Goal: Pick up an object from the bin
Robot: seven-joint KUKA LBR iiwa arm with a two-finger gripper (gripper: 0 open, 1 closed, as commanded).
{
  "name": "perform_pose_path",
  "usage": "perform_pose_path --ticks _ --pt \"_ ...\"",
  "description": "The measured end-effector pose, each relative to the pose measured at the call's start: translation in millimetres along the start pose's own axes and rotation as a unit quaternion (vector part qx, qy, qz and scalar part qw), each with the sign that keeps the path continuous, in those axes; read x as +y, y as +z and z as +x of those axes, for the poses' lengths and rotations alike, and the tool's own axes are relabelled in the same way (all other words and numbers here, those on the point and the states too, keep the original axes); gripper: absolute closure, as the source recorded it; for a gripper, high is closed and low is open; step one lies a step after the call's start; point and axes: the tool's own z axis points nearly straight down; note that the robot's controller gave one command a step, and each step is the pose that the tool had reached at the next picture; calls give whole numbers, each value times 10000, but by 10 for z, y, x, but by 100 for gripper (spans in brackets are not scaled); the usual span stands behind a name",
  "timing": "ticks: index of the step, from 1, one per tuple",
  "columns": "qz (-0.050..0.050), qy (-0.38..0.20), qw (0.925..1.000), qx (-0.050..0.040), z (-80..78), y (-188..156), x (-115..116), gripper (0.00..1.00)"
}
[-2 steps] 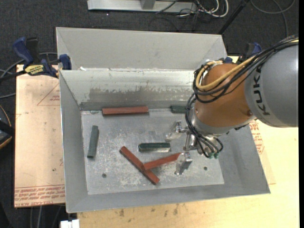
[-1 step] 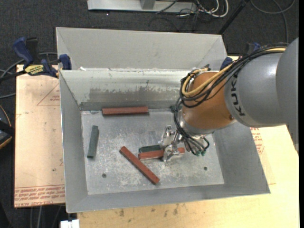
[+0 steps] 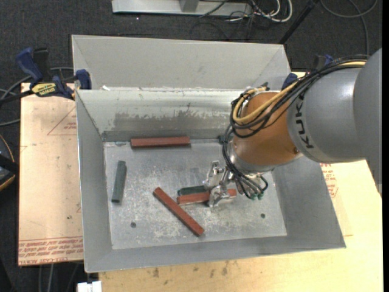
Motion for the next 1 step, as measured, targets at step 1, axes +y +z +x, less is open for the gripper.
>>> perform_pose_path --ticks 1 --pt "4 -47 9998 195 -147 -1493 67 100"
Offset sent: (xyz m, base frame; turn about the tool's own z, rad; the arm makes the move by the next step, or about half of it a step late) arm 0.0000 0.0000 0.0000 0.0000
